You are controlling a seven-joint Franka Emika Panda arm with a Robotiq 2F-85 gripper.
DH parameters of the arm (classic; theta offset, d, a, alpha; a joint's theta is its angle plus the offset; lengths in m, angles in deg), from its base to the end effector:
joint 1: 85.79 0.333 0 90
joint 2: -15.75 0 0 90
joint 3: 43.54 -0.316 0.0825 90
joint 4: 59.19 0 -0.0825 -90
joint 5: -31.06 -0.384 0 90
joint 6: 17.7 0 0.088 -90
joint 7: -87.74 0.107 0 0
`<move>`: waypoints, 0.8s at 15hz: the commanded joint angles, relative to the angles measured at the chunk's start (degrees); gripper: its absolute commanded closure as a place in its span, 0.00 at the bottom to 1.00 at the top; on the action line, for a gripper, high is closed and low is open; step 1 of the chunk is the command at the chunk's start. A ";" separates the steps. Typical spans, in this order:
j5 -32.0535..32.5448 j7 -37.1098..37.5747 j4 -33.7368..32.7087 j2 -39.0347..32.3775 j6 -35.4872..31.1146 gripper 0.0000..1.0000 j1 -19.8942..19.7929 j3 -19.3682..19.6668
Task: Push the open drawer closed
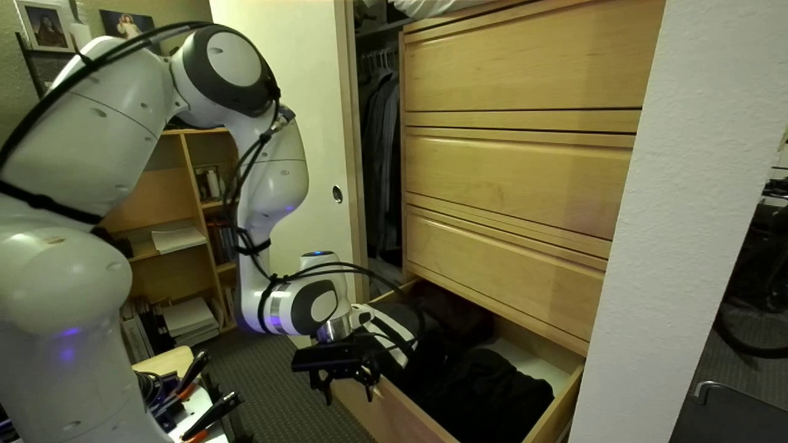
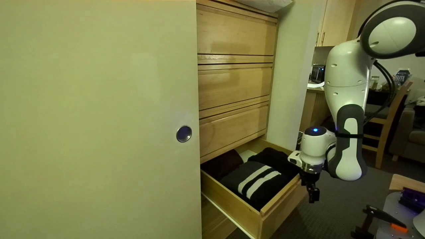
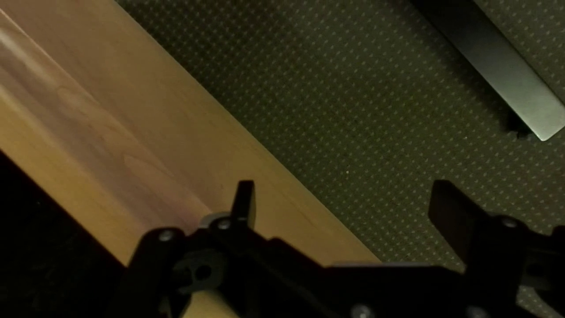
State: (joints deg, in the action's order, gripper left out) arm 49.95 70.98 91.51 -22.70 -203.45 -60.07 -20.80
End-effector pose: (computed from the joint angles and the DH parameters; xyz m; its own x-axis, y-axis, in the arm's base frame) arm 0.3715 0.0093 0.0409 0.7326 0.6657 -0.1417 0.6807 -0.7160 0.1553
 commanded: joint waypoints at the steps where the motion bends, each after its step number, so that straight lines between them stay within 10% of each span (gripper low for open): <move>1: -2.89 0.07 -4.49 -5.94 -3.82 0.00 4.57 3.20; 12: -7.22 1.63 -17.10 -10.99 -1.51 0.00 2.64 2.70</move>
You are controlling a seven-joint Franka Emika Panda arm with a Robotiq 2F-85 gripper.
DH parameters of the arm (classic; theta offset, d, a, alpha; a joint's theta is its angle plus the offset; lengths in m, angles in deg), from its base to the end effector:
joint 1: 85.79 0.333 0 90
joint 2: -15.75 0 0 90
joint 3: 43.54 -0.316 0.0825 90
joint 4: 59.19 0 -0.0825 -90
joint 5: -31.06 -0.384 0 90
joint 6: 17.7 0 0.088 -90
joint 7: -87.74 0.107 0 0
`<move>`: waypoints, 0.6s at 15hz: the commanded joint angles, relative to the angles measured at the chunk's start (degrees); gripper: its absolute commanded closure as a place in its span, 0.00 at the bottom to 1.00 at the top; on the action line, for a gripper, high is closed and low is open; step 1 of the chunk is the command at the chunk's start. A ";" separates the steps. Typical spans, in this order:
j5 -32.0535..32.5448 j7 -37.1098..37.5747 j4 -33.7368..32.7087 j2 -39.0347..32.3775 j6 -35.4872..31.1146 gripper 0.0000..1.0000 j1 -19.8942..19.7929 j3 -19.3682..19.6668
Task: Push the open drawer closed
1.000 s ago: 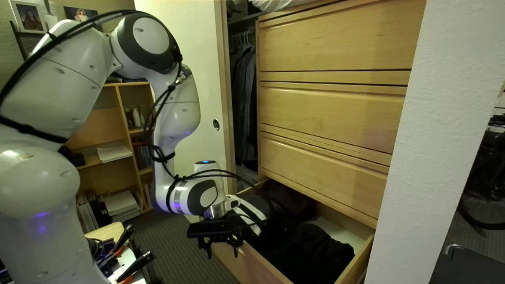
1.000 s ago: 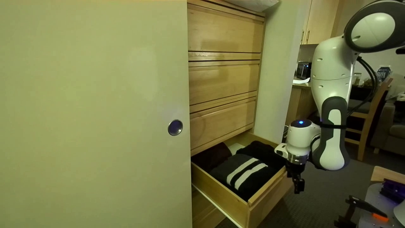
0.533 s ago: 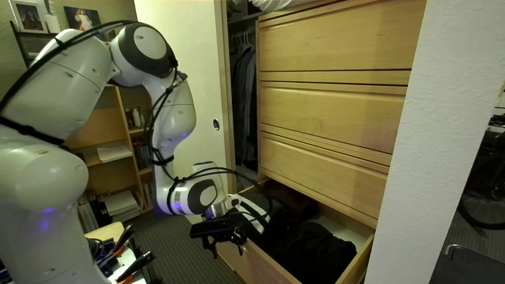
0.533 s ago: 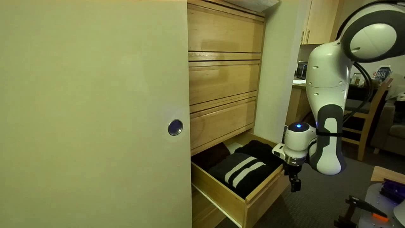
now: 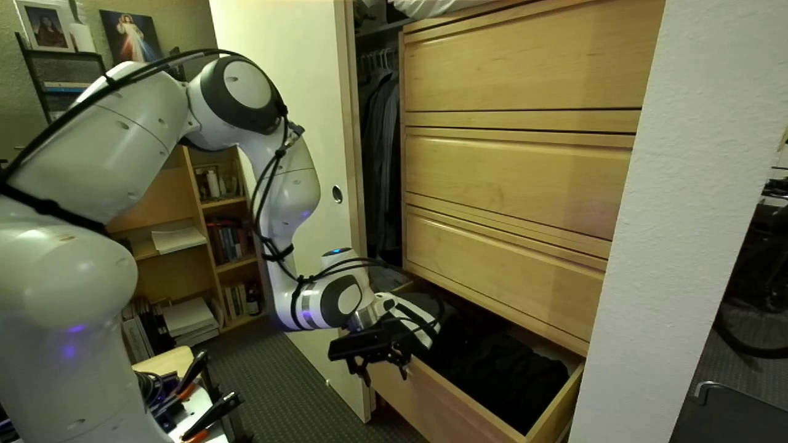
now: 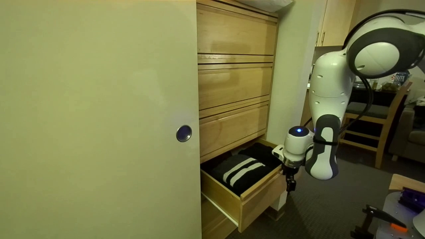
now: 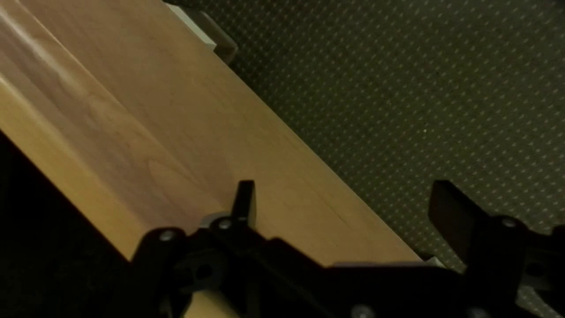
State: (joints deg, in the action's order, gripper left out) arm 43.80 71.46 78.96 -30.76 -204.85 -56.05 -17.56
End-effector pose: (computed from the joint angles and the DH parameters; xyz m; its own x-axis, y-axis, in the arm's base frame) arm 0.4510 0.0098 0.0306 0.7587 0.6483 -0.0635 0.6344 -0.7132 0.2983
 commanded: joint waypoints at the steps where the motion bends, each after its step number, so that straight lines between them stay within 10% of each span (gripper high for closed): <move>1: -1.12 1.41 -5.86 -3.57 0.03 0.00 -1.60 -0.58; 9: -1.53 4.93 -17.24 -8.52 3.52 0.00 -3.46 -1.66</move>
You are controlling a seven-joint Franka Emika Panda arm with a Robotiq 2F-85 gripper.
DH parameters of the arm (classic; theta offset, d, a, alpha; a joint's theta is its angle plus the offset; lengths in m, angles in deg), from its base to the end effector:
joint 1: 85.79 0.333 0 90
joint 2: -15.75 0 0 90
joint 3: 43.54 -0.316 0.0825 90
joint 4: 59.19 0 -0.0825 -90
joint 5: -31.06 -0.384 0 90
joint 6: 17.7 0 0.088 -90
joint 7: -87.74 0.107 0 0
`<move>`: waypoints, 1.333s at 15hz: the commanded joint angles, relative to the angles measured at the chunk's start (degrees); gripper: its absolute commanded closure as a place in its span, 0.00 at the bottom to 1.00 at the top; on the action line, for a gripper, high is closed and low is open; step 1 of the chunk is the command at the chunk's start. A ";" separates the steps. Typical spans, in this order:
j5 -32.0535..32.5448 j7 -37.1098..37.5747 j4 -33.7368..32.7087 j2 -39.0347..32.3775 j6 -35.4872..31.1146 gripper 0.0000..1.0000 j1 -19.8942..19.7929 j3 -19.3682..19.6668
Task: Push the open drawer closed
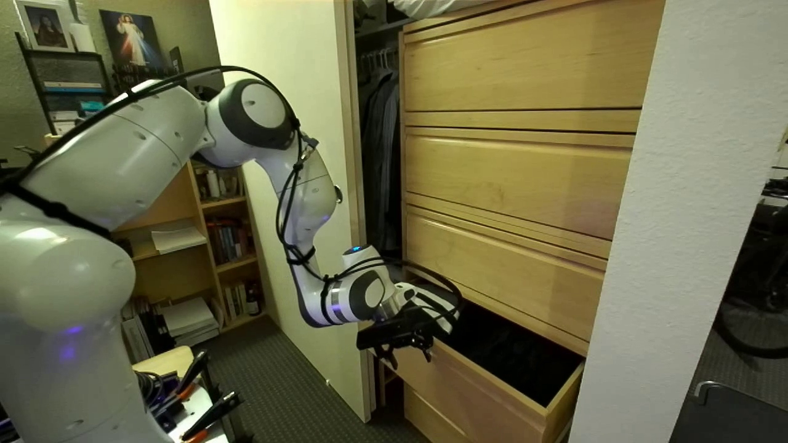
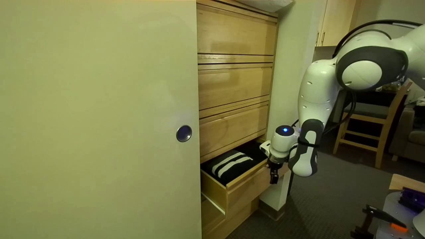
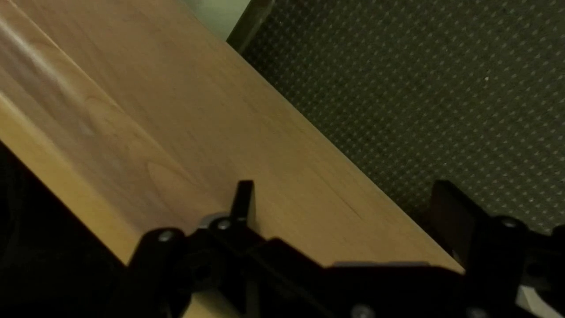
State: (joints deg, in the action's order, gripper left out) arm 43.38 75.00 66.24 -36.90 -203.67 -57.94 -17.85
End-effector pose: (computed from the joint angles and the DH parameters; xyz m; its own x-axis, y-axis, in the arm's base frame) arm 0.5212 0.0133 0.0223 0.7790 0.6267 0.0205 0.5772 -0.7295 0.3671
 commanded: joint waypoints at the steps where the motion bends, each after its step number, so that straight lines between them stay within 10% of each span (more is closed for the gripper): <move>1: -1.06 1.90 -6.43 -3.00 3.91 0.00 -2.10 -1.77; 20: 2.35 10.98 -29.70 -12.22 18.96 0.00 -5.11 -2.61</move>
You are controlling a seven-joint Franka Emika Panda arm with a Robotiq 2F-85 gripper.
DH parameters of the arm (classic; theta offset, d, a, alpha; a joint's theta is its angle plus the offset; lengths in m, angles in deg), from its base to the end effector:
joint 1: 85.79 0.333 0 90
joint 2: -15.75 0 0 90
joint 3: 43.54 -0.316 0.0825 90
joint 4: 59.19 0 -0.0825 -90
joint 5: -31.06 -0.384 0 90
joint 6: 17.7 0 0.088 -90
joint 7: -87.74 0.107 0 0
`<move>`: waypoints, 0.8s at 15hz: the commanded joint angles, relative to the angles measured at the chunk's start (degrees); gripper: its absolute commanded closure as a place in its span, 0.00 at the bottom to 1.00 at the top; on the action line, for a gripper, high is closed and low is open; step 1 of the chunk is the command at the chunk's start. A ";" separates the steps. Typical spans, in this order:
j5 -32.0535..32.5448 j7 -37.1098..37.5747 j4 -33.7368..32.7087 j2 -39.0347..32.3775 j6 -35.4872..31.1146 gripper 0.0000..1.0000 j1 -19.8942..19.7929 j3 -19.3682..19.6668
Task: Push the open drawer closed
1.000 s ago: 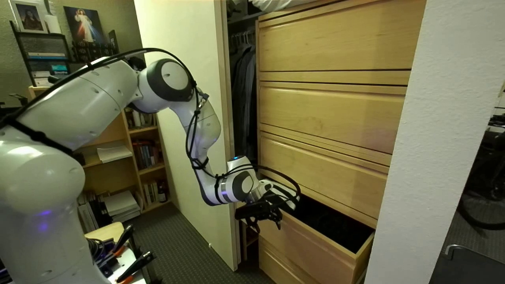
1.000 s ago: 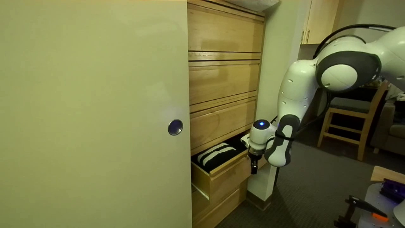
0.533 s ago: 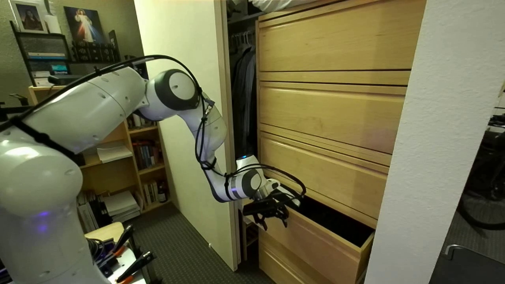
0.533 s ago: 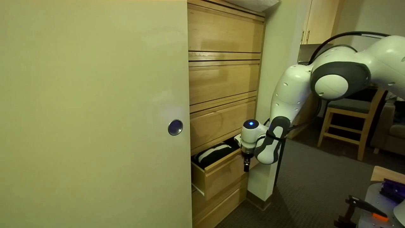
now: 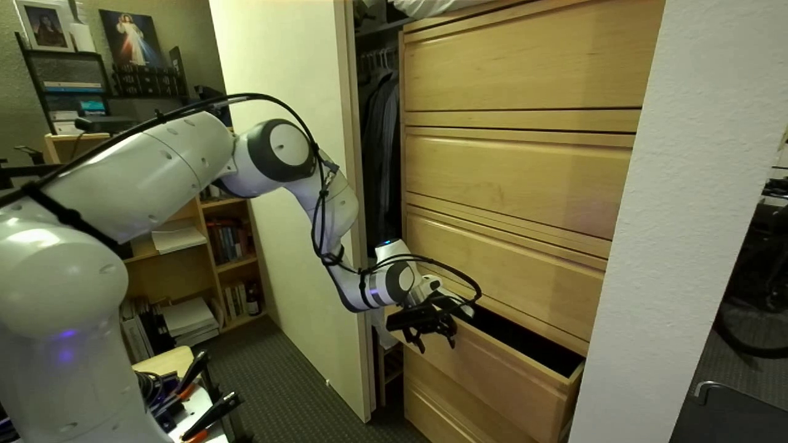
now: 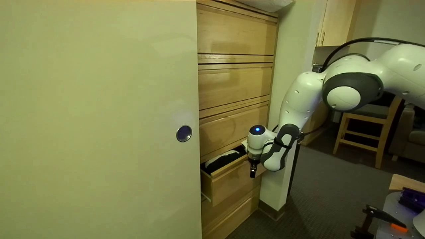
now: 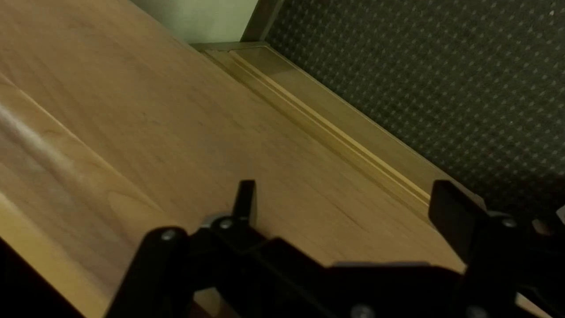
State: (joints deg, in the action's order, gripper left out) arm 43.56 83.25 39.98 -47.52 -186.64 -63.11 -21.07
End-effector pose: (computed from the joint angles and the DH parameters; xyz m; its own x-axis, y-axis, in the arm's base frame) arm 0.6319 0.0276 -0.0004 0.8608 0.5082 0.0253 0.4562 -0.7928 0.4041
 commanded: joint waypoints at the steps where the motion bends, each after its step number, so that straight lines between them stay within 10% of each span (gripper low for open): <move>1: 2.43 3.11 -4.39 -1.99 2.38 0.00 0.15 0.75; 12: 5.15 5.21 -14.87 -6.36 6.44 0.00 -0.91 2.00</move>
State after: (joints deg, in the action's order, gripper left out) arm 46.23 86.19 27.73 -52.78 -181.65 -63.23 -19.54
